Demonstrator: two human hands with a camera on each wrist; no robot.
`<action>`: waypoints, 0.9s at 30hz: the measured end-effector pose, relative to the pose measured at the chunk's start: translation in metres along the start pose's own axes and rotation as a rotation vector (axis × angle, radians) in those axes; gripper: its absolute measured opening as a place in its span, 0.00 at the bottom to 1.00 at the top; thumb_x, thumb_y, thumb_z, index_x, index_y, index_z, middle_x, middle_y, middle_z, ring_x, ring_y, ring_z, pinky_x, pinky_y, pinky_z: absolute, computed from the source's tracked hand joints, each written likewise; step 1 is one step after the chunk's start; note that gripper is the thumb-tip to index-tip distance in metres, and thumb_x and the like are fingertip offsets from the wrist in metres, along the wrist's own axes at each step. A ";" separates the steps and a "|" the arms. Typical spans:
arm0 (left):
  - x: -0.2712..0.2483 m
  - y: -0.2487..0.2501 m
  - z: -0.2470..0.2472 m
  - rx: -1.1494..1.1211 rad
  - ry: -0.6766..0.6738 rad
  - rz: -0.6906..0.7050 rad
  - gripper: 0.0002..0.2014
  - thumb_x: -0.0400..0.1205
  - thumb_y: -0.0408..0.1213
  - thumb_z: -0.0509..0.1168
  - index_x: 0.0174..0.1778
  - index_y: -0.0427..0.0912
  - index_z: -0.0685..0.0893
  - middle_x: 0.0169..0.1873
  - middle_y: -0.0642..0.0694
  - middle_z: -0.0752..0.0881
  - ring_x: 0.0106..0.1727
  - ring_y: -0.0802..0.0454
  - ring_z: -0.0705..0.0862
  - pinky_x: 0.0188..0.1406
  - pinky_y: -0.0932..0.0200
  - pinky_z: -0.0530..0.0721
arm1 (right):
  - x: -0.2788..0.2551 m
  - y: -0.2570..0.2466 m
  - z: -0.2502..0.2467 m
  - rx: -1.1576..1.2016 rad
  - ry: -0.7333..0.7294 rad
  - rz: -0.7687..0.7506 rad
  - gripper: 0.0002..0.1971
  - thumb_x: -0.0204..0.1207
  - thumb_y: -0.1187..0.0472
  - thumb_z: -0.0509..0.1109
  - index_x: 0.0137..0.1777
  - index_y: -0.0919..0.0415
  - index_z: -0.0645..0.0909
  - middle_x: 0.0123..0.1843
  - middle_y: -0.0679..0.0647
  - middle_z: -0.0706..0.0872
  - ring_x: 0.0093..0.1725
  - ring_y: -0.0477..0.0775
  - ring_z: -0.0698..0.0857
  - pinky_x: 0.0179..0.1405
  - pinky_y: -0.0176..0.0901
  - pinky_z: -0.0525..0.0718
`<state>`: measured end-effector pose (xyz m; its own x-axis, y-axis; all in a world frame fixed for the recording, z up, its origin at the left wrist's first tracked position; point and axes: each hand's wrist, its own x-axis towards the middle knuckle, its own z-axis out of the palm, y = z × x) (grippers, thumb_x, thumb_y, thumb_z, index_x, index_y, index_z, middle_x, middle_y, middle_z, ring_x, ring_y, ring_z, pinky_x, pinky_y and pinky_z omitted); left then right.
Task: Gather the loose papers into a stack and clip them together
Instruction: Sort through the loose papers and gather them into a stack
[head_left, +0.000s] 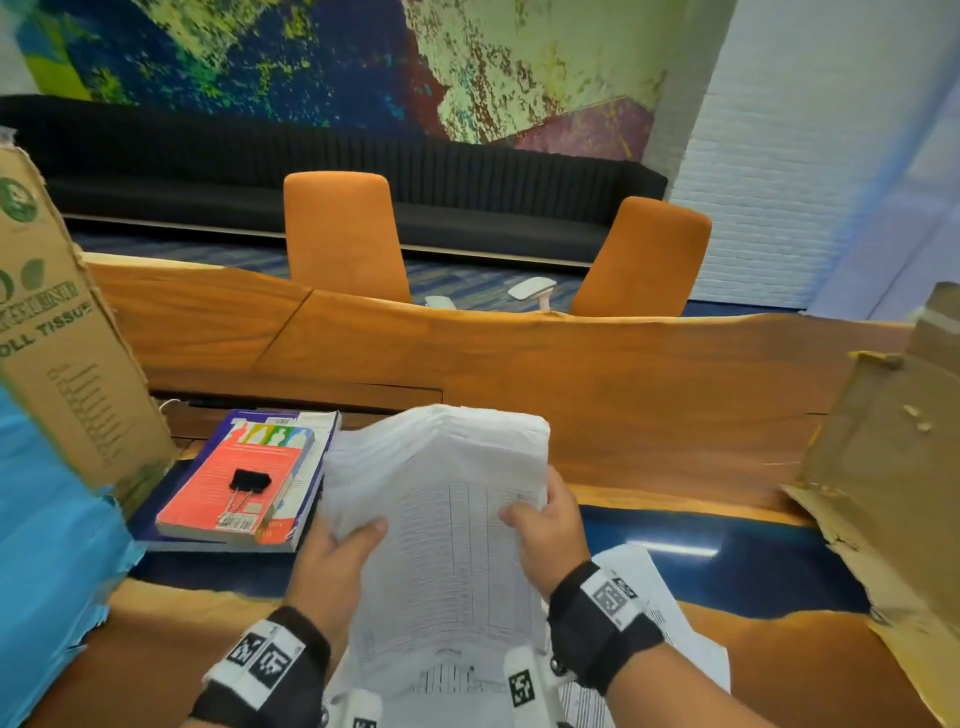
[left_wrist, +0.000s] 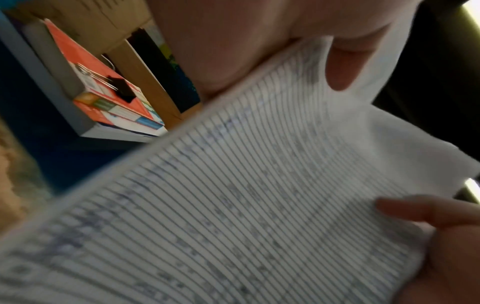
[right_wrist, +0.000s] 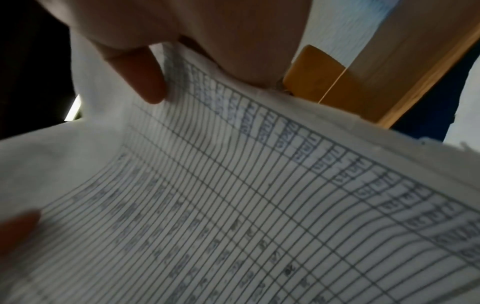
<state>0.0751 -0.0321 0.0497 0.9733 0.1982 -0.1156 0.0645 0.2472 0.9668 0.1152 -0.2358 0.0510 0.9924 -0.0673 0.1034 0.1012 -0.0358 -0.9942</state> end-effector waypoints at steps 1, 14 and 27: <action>-0.001 0.003 0.007 -0.001 0.017 0.006 0.11 0.85 0.34 0.63 0.58 0.54 0.81 0.46 0.52 0.91 0.49 0.53 0.89 0.47 0.49 0.84 | -0.003 -0.002 0.005 -0.012 -0.004 -0.021 0.16 0.72 0.69 0.72 0.54 0.48 0.82 0.50 0.54 0.89 0.53 0.56 0.89 0.49 0.53 0.90; 0.006 -0.017 0.006 0.056 0.076 -0.072 0.08 0.82 0.35 0.67 0.54 0.53 0.84 0.49 0.53 0.88 0.55 0.47 0.84 0.59 0.48 0.77 | -0.027 0.028 0.005 -0.314 -0.035 -0.013 0.14 0.81 0.61 0.71 0.45 0.36 0.80 0.44 0.40 0.89 0.46 0.37 0.86 0.46 0.37 0.82; 0.014 -0.055 -0.026 -0.480 0.096 -0.503 0.24 0.74 0.34 0.70 0.68 0.38 0.81 0.62 0.29 0.86 0.63 0.28 0.84 0.66 0.24 0.75 | -0.012 0.022 -0.009 0.620 0.033 0.323 0.23 0.69 0.70 0.74 0.65 0.62 0.82 0.60 0.63 0.90 0.59 0.66 0.89 0.57 0.63 0.88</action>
<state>0.0799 -0.0187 -0.0114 0.8254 0.0273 -0.5639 0.3764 0.7178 0.5857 0.1050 -0.2448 0.0281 0.9779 -0.0091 -0.2087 -0.1671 0.5657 -0.8075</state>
